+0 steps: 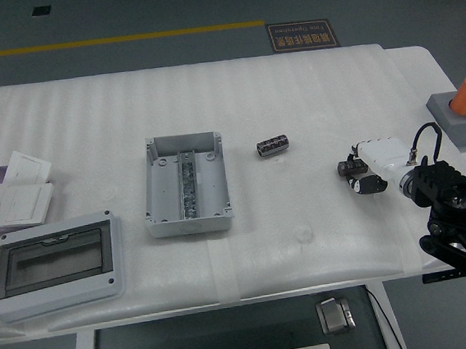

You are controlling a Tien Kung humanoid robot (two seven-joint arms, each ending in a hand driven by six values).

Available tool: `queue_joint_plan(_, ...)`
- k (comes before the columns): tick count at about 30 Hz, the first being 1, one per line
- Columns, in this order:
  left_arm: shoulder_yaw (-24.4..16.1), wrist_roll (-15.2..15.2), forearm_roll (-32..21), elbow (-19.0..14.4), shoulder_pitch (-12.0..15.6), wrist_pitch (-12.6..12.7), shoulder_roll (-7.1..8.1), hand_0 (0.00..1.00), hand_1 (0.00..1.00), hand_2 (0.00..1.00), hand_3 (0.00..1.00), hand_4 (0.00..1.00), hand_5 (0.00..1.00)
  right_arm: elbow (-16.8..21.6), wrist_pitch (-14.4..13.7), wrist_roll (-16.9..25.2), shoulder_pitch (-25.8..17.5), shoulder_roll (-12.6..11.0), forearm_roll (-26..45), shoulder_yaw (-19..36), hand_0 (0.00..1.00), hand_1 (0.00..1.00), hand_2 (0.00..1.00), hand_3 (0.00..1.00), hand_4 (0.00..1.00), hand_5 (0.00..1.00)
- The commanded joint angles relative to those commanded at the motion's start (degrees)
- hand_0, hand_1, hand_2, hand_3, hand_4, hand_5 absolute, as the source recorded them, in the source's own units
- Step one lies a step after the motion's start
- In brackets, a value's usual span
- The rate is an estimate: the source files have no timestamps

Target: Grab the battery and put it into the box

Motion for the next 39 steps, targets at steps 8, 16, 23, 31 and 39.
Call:
queue_joint_plan(8, -0.6, -0.1, 0.7, -0.1, -0.2, 0.1, 0.07, 0.689, 0.700, 0.524, 0.548, 0.561, 0.344, -1.1, -1.3, 1.2, 0.7, -0.2, 0.8, -1.4, 0.556, 0.612, 0.697, 0.683, 0.414, 0.286)
queue_joint_plan(16, -1.0, -0.2, 1.1, -0.2, -0.3, 0.2, 0.10, 0.688, 0.701, 0.524, 0.549, 0.560, 0.378, -0.1, -1.9, 1.6, 0.6, -0.4, 1.0, -0.4, 0.534, 0.594, 0.681, 0.680, 0.382, 0.256)
queue_joint_plan(23, -1.0, -0.2, 1.0, -0.1, -0.3, 0.3, 0.04, 0.688, 0.700, 0.525, 0.552, 0.557, 0.388, 2.0, -2.7, 1.7, 0.2, -0.3, 1.4, 1.8, 0.529, 0.583, 0.679, 0.678, 0.403, 0.281)
queue_joint_plan(31, -0.4, -0.2, 0.3, 0.0, -0.2, 0.3, -0.10, 0.688, 0.700, 0.527, 0.552, 0.553, 0.397, 8.7, -3.5, 1.4, 1.3, 2.5, 3.5, 3.1, 0.532, 0.583, 0.676, 0.677, 0.410, 0.288)
queue_joint_plan(39, 1.1, -0.2, -1.1, 0.2, 0.0, 0.3, -0.07, 0.689, 0.700, 0.526, 0.553, 0.550, 0.403, 13.2, -4.3, 1.2, 5.0, 9.5, 5.0, 0.1, 0.531, 0.583, 0.679, 0.677, 0.426, 0.307)
